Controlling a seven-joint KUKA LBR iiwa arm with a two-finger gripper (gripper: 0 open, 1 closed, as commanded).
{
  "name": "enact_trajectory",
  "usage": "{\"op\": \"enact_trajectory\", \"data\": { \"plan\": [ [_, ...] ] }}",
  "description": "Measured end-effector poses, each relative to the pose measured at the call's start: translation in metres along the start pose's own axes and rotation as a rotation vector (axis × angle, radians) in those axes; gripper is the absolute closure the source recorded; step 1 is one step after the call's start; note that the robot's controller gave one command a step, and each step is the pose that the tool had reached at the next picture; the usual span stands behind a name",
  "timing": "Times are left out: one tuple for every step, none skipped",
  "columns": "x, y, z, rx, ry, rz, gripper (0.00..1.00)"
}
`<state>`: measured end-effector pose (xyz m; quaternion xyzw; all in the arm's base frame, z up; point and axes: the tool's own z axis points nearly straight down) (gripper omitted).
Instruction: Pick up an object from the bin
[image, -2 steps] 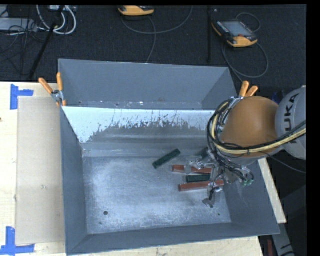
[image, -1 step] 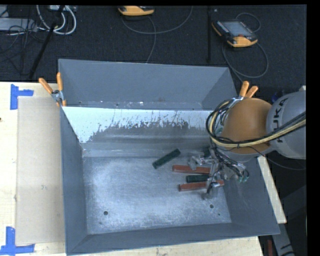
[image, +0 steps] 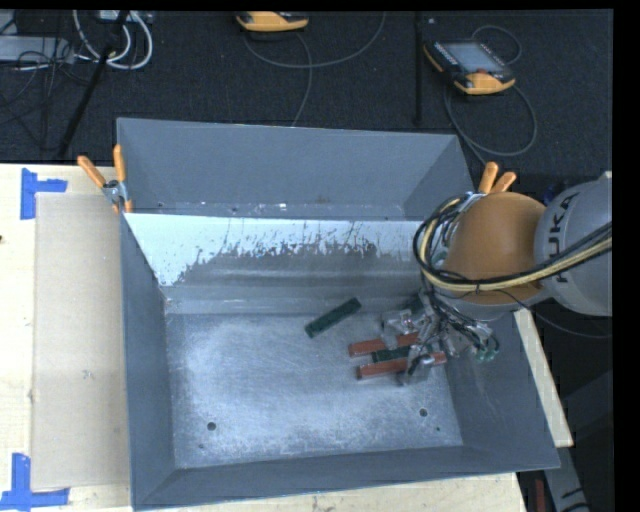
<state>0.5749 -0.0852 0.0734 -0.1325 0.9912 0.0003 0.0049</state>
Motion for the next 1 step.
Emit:
{"op": "enact_trajectory", "data": {
  "plan": [
    [-0.0148,-0.0129,-0.1499,0.001,0.002,-0.353,1.00]
  ]
}}
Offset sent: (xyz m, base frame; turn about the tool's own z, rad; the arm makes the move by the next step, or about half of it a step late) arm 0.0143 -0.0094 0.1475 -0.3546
